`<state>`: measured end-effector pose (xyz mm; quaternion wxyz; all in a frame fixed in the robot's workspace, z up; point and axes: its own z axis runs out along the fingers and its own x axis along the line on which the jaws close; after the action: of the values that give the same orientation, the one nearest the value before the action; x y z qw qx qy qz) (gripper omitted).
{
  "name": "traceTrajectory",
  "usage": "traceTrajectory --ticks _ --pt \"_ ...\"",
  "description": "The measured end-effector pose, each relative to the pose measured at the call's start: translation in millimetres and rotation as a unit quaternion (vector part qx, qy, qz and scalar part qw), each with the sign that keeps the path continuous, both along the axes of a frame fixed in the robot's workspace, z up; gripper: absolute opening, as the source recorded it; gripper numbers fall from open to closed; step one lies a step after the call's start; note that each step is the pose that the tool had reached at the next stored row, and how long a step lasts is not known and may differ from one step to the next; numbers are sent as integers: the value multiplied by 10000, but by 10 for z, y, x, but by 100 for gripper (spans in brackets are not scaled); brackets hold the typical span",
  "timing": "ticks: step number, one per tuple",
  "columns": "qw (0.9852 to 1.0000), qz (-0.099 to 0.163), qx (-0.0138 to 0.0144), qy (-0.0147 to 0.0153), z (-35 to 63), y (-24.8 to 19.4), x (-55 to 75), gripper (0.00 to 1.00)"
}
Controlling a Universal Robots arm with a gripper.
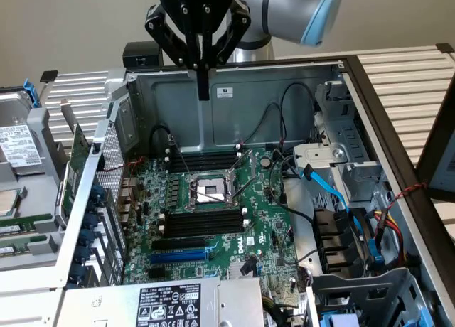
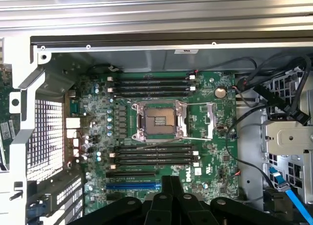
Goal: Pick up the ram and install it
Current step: 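Reach for the ram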
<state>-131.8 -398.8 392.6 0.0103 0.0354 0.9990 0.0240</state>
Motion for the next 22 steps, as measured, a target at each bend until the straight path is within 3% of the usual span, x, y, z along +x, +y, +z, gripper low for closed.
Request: traceTrajectory --ticks 11,14,19,22 --pt "10000 0 1 12 0 -2 -501 11" --pt "10000 0 1 33 -1 -6 -638 11" --pt "10000 0 1 99 -5 -17 -801 11" --pt "10000 -6 4 100 -18 -29 -871 11"
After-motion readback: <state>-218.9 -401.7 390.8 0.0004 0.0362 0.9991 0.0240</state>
